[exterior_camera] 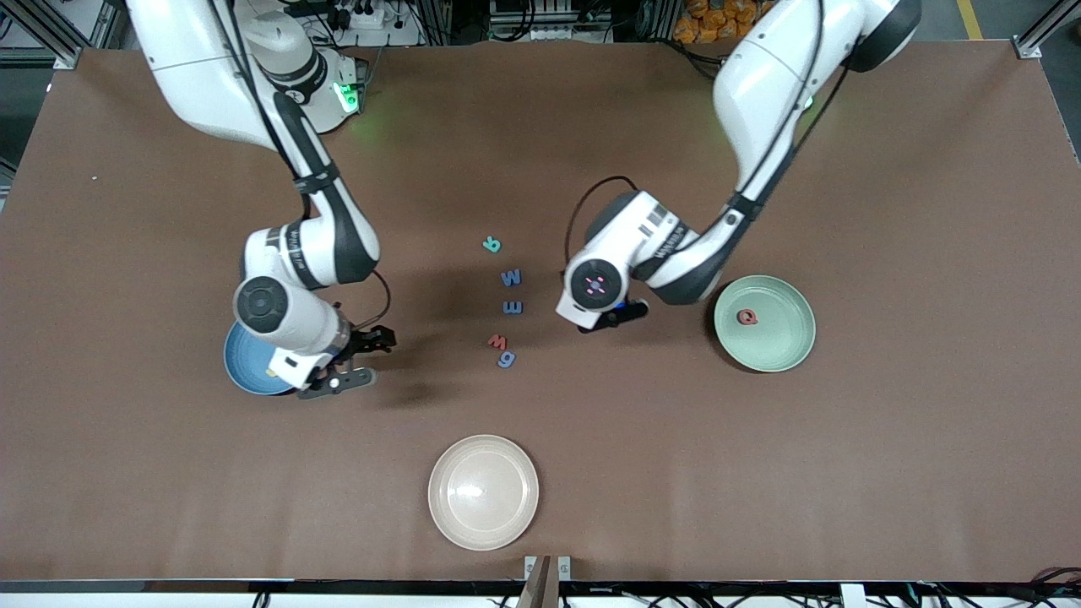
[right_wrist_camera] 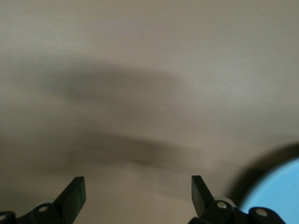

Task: Sort upper and lower case letters into plates
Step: 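Carry the H to the green plate while the right gripper reaches the w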

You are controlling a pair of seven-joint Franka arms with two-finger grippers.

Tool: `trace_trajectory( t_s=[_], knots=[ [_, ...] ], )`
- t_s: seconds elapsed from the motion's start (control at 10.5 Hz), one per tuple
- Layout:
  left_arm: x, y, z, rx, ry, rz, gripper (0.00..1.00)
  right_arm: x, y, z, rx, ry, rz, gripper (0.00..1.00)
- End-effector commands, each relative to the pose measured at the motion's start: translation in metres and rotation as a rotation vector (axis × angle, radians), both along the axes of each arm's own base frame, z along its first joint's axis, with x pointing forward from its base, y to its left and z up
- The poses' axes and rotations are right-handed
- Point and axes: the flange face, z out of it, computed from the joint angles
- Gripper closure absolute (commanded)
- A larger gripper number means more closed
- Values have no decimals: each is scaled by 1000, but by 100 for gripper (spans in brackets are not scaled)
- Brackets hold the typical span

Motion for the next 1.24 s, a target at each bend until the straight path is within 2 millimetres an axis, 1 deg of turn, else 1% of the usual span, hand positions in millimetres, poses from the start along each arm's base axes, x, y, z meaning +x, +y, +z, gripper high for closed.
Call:
trace_trajectory(
  t_s=[0.0,0.1,0.19,0.29,0.38,0.48,0.57,0.67,0.76,0.86,0.95,1.05,1.14],
  knots=[
    [-9,39,11,22,11,-255,66,1,63,-2,54,-2,-59,0],
    [-2,66,8,52,8,-313,66,-4,96,-5,52,-14,-26,0],
    [2,85,12,53,15,-410,67,-10,132,-15,28,-35,87,0],
    [12,109,15,40,28,-496,67,-12,156,-29,-3,-55,186,0],
    [32,143,16,6,42,-553,68,-15,170,-37,-25,-69,248,0],
    [47,167,15,-38,33,-611,68,-16,171,-38,-29,-71,304,0],
    [59,192,7,-66,18,-651,68,-17,172,-35,-26,-68,334,0],
    [63,218,-8,-94,0,-670,68,-27,184,-39,-22,-57,366,0],
    [59,239,-20,-118,-14,-657,68,-30,188,-36,-17,-55,379,0],
    [57,242,-25,-141,-17,-645,68,-34,190,-33,-10,-49,426,0],
    [57,245,-26,-146,-15,-630,65,-40,192,-33,-11,-45,496,0],
    [56,245,-28,-145,-12,-617,33,-45,202,-30,-12,-56,566,0],
    [55,241,-27,-163,-11,-591,13,-46,204,-30,-16,-62,614,0]
  ],
)
